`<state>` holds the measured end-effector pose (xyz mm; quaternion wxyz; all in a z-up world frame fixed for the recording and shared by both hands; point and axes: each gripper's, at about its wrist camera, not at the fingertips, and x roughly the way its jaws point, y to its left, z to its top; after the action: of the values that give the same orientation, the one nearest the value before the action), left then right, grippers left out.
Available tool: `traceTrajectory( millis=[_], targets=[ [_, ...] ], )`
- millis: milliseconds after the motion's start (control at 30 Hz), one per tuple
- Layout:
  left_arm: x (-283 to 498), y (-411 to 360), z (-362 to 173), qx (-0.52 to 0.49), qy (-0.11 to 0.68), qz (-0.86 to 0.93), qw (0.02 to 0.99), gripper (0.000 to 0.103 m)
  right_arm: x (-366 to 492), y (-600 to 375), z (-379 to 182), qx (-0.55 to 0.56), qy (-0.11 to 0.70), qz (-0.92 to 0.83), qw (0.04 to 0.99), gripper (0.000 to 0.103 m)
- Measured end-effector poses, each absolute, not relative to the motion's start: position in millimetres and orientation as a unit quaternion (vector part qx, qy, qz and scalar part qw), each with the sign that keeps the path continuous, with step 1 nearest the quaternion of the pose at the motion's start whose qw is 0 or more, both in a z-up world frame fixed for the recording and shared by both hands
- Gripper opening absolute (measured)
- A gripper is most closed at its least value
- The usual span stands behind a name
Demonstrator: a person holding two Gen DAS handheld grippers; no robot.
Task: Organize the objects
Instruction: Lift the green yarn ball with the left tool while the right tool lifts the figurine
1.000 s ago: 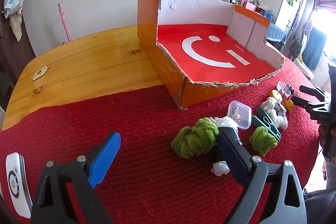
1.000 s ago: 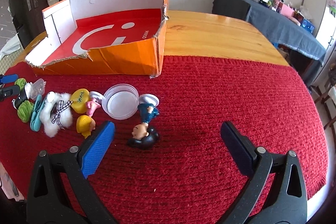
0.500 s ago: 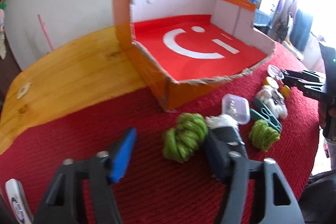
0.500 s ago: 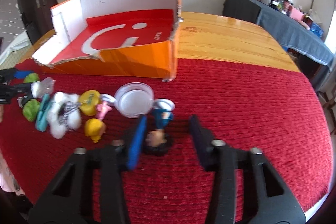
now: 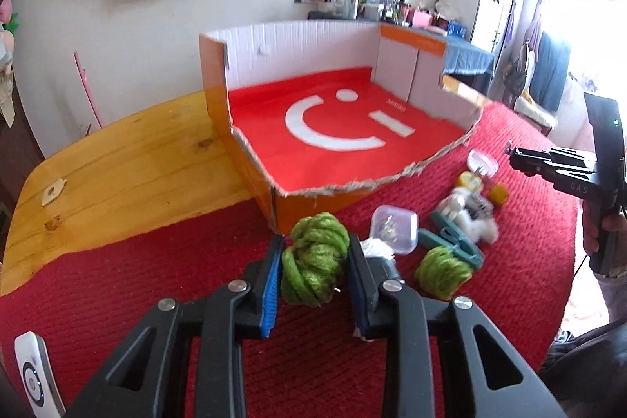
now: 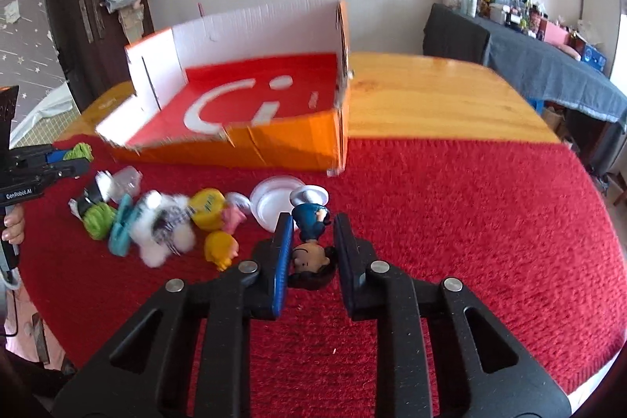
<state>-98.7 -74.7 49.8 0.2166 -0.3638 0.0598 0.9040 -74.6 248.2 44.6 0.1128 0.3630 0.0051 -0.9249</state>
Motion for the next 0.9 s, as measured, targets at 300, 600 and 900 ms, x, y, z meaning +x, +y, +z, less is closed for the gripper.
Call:
traceTrajectory(
  millis=[300,600,900],
  targets=[
    [-78.6,-68.4,72.2,-0.333,0.045,0.916,0.218,0.032,-69.6,241.6,72.0,0.335,0.007,-0.933,0.132,0.02],
    [-83.6,-62.7,81.7,-0.331,0.035,0.917,0.217,0.032,-77.0,241.7,84.7,0.322,-0.001,-0.935,0.149,0.02],
    [-134.6,-43.6,85.3,-0.364,0.039,0.907,0.21,0.032,-134.5,219.6,100.7,0.329,0.033,-0.928,0.172,0.02]
  ],
)
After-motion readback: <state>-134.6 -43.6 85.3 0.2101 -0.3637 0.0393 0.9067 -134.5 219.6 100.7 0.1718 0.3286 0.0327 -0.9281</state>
